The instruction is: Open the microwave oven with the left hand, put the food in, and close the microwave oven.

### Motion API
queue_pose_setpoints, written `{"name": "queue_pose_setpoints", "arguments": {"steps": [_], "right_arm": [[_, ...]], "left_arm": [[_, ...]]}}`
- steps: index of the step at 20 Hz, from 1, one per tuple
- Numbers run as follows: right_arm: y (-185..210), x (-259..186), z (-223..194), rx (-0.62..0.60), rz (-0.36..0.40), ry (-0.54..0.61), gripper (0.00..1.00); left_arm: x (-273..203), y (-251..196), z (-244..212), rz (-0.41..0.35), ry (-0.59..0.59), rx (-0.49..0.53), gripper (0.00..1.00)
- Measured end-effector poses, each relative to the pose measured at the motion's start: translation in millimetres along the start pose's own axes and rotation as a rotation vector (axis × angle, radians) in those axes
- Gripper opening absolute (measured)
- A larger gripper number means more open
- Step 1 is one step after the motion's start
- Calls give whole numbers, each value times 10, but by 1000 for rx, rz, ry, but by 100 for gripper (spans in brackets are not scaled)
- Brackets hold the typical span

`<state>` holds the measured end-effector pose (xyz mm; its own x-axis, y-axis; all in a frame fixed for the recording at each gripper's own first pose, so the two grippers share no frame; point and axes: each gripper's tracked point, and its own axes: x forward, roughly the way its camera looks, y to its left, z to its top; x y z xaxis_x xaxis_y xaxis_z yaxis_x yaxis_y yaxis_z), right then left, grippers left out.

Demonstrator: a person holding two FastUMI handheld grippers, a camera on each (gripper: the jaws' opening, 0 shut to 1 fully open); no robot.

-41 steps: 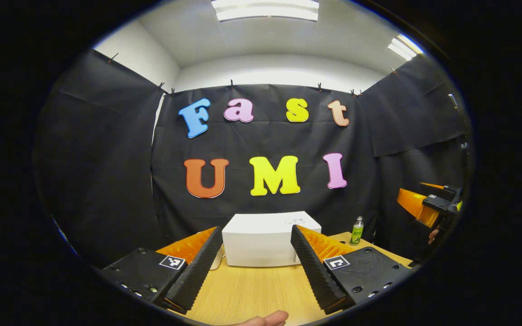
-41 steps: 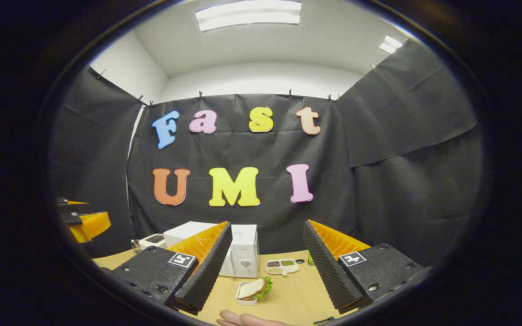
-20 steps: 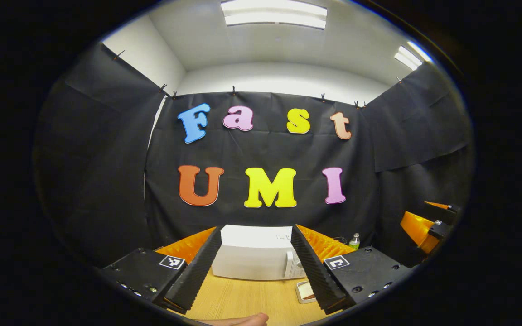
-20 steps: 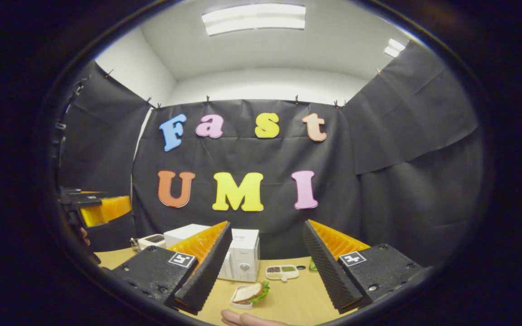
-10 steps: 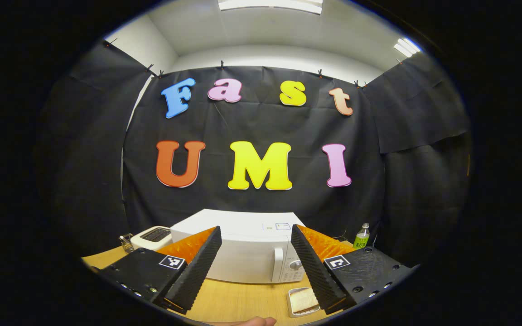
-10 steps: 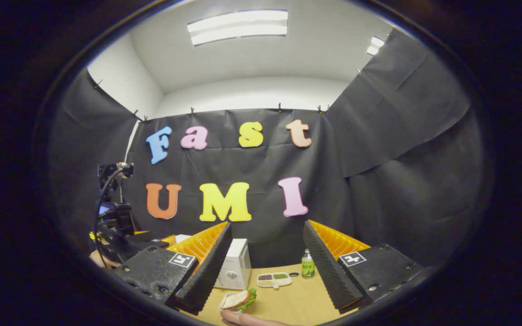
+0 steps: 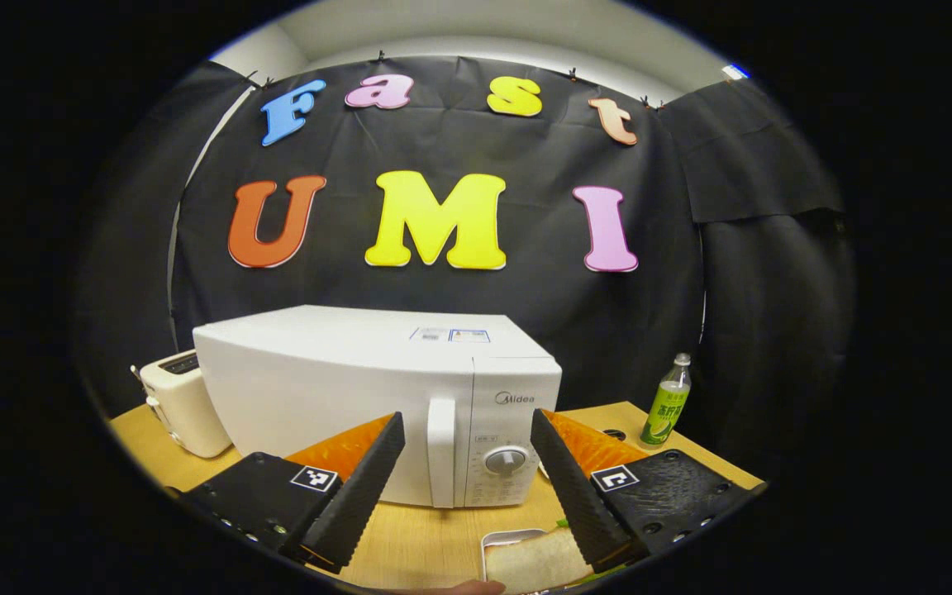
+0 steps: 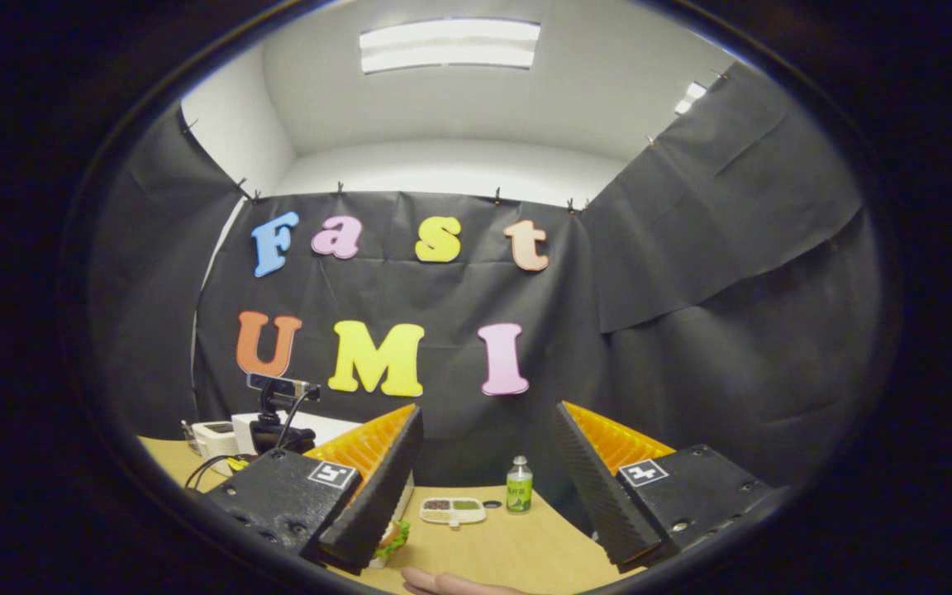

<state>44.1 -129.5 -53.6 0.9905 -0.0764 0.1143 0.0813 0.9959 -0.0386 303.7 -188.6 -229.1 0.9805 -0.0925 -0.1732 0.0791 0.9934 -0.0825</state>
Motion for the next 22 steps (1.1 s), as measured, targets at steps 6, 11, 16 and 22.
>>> {"name": "queue_pose_setpoints", "arguments": {"steps": [6, 11, 16, 22], "right_arm": [[-151, 236, -529, 22, 0, 104, 91], [-192, 351, -799, 43, 12, 164, 91], [-237, 316, -791, 39, 6, 160, 91], [-287, 201, -744, 44, -7, 154, 91]], "left_arm": [[457, 40, -533, 0, 88, -70, 95], [483, 35, -474, 8, 67, -55, 90], [501, 162, -520, 17, 93, 30, 51], [496, 248, -550, 34, 127, 55, 24]]}}
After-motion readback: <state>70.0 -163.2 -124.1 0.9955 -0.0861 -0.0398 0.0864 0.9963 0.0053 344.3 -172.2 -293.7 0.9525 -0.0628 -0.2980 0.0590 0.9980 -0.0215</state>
